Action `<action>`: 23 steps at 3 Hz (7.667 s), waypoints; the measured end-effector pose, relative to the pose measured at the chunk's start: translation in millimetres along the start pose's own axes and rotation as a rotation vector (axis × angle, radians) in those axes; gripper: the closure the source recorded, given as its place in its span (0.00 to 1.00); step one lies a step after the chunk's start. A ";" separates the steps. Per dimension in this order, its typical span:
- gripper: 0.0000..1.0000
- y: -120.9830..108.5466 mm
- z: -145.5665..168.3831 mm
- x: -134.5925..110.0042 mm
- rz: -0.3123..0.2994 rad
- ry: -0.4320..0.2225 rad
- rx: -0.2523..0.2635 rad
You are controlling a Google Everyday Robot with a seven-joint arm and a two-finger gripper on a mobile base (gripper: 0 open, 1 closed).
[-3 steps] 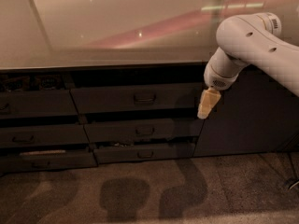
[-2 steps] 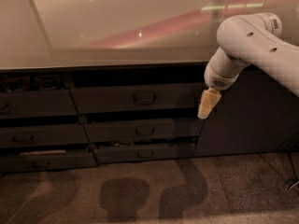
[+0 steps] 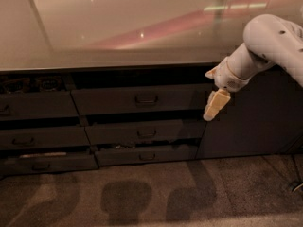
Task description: Open top drawer
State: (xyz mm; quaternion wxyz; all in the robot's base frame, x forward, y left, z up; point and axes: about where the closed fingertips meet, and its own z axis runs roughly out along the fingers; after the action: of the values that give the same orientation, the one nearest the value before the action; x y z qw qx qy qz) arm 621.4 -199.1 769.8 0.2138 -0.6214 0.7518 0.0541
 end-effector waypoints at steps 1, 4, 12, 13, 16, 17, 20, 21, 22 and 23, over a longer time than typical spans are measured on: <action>0.00 -1.9 -2.8 -11.5 -0.056 -0.056 -0.006; 0.00 -16.8 44.2 8.3 -0.010 -0.008 -0.089; 0.00 -16.3 83.7 26.6 -0.045 0.006 -0.093; 0.00 -16.3 83.3 26.6 -0.056 0.008 -0.094; 0.00 -13.5 81.4 21.6 -0.209 0.110 -0.141; 0.00 -22.2 81.4 28.5 -0.179 0.099 -0.133; 0.00 -62.9 83.8 48.5 -0.102 0.152 -0.109; 0.00 -76.0 102.5 68.1 -0.072 0.188 -0.139; 0.00 -75.9 102.6 68.2 -0.071 0.188 -0.139; 0.19 -69.7 109.5 74.6 -0.042 0.177 -0.157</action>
Offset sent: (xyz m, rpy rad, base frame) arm 0.0033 0.0089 0.0096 0.0477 -0.0290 0.0606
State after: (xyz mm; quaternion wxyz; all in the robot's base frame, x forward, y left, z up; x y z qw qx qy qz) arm 705.9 -244.5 654.8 0.0984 -0.6541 0.7481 0.0534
